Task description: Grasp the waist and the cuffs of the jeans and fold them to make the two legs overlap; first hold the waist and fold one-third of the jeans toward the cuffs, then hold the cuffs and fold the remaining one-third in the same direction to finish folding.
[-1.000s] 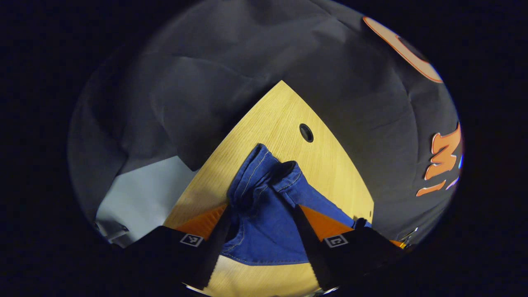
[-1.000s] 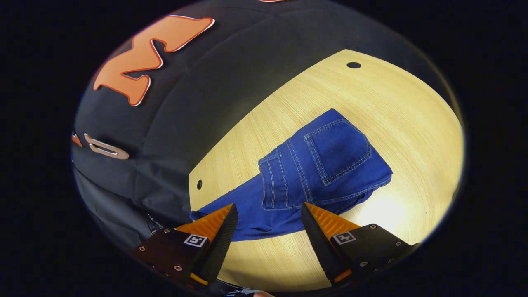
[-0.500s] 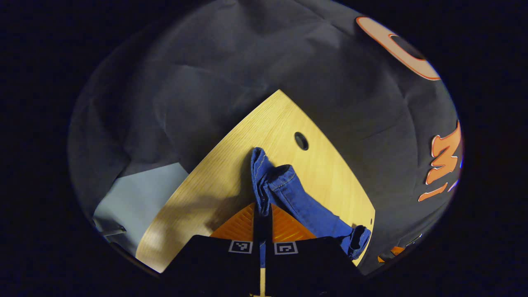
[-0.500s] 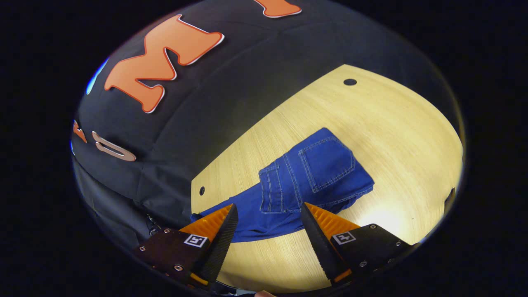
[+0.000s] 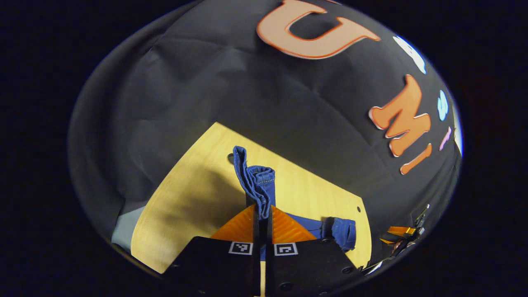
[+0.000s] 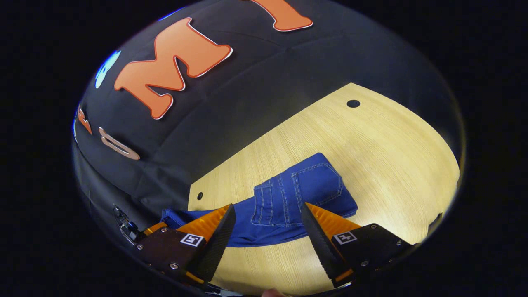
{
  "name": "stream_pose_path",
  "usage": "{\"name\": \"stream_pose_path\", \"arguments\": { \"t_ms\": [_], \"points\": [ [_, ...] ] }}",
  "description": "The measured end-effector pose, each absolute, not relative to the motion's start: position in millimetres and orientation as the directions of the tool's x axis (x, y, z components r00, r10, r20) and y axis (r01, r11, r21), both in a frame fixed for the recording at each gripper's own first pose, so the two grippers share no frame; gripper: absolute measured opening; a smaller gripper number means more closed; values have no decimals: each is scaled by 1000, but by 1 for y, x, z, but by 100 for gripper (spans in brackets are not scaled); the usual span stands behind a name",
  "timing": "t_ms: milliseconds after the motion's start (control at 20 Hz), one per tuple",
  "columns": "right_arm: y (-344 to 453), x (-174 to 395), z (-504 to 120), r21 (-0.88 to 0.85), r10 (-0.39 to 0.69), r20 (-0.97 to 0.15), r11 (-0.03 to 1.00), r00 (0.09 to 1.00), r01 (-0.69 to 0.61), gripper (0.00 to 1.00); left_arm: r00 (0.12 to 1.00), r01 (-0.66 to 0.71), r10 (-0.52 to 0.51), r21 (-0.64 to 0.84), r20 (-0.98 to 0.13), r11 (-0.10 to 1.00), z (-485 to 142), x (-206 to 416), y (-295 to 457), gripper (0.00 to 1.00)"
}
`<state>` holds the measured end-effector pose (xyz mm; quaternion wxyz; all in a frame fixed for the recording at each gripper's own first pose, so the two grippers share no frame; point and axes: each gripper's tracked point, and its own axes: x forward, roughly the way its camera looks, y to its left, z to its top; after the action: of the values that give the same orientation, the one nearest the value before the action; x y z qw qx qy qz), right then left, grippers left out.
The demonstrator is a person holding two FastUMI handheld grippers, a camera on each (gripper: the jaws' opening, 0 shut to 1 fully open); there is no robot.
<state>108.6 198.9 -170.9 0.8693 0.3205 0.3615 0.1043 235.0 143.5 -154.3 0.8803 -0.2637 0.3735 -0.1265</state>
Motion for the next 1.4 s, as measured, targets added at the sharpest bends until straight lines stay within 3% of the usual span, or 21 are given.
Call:
{"name": "stream_pose_path", "arguments": {
  "t_ms": [300, 700, 1050, 1400],
  "points": [
    [176, 122, -160, 625, 427, -523, 781, 738, -8, 98, 716, 147, -477, -557, -510, 817, -76, 238, 52, 5],
    [139, 118, -161, 557, 432, -517, 825, 739, -92, 98, 661, 314, -592, -546, -462, 777, -18, 236, -104, 4],
    [111, 123, -155, 496, 400, -474, 857, 784, -138, 98, 605, 393, -612, -477, -510, 786, -19, 222, -215, 5],
    [92, 120, -161, 468, 411, -476, 867, 777, -172, 98, 634, 370, -521, -367, -571, 853, -44, 230, -280, 4]
  ]
}}
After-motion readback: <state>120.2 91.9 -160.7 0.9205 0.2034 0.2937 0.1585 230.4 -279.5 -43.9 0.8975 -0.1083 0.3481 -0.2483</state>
